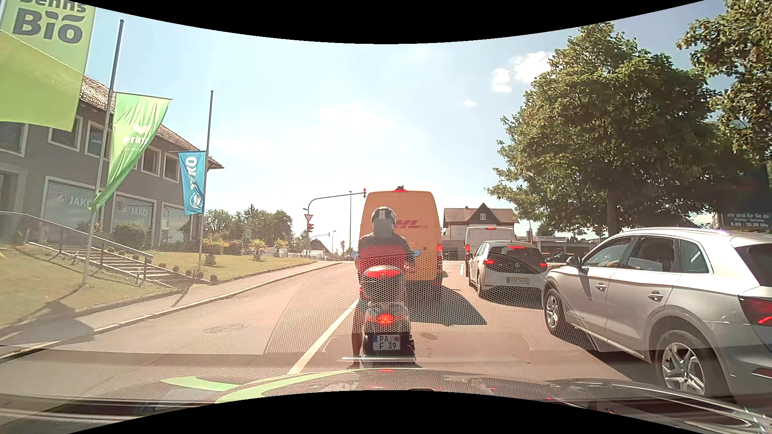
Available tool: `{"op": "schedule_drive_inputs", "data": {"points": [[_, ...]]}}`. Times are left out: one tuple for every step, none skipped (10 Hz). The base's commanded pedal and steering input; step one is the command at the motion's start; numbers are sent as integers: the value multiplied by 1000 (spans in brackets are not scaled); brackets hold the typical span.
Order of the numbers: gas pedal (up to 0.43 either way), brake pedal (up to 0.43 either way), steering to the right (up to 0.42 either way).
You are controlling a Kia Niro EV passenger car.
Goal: Follow the waypoints while adhering to traffic rules and regulations
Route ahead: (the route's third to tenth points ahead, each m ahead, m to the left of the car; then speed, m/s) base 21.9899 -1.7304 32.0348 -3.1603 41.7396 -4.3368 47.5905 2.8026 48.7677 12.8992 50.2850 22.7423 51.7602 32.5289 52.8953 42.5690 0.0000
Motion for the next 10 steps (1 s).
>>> {"op": "schedule_drive_inputs", "data": {"points": [[0, 250, 19], [0, 250, 19], [0, 250, 19], [0, 250, 19], [0, 250, 19], [0, 250, 19], [0, 250, 19], [0, 250, 19], [0, 250, 19], [0, 250, 19]]}}
